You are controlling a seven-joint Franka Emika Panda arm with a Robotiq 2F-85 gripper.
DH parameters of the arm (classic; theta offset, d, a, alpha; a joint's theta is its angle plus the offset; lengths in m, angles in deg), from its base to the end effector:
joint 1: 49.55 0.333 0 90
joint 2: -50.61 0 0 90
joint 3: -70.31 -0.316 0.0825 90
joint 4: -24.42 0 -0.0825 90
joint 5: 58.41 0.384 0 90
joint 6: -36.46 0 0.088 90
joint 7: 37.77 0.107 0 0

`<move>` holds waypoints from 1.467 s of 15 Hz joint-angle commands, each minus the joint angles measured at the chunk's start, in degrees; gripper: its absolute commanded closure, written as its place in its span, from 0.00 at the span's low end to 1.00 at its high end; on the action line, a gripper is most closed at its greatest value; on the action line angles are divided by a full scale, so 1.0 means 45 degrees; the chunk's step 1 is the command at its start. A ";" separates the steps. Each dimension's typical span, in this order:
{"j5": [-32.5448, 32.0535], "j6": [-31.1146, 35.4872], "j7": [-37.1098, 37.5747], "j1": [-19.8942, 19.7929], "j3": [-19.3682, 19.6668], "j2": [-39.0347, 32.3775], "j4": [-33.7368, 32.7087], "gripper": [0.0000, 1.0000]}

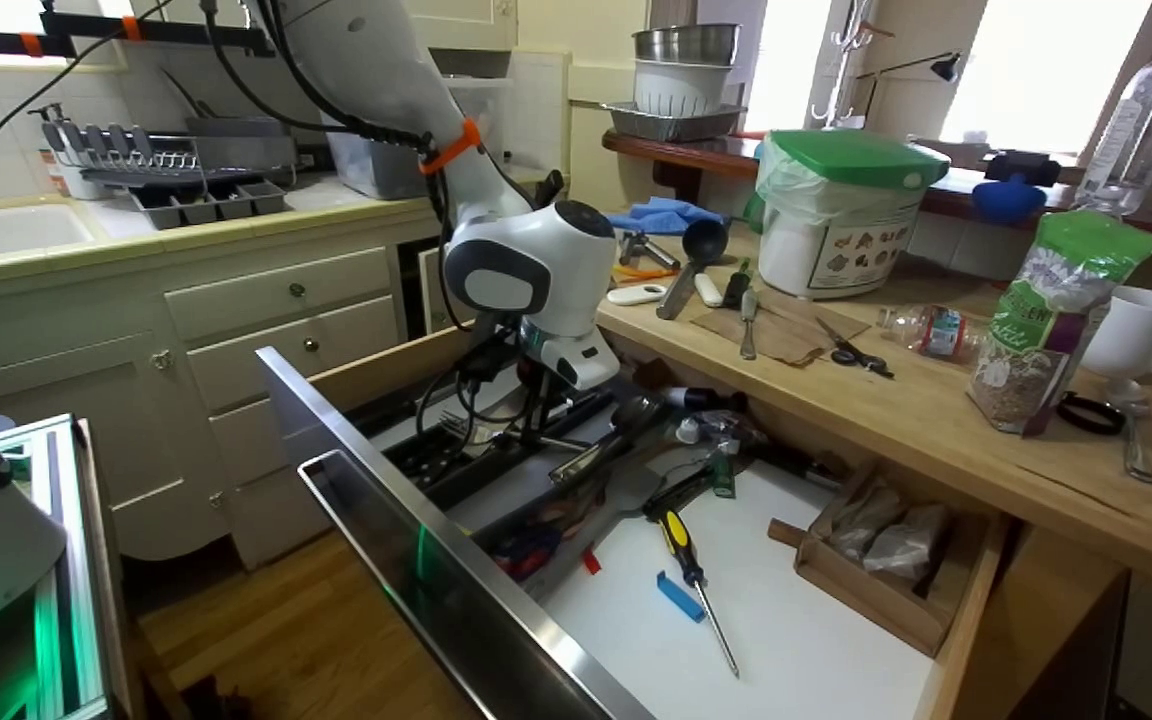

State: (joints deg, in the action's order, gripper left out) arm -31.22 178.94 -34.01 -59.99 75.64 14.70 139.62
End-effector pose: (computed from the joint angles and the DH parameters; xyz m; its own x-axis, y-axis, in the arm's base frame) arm 0.5583 -0.1609 0.1266 0.7453 -0.6416 -0.1815 -0.6661 -0.7282 -0.1612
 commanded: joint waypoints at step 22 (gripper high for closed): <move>-0.6992 0.0647 -0.2266 0.0694 0.0215 0.0960 0.0775 0.96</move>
State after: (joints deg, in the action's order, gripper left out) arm -60.05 179.27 -42.52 -57.08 76.34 20.26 143.06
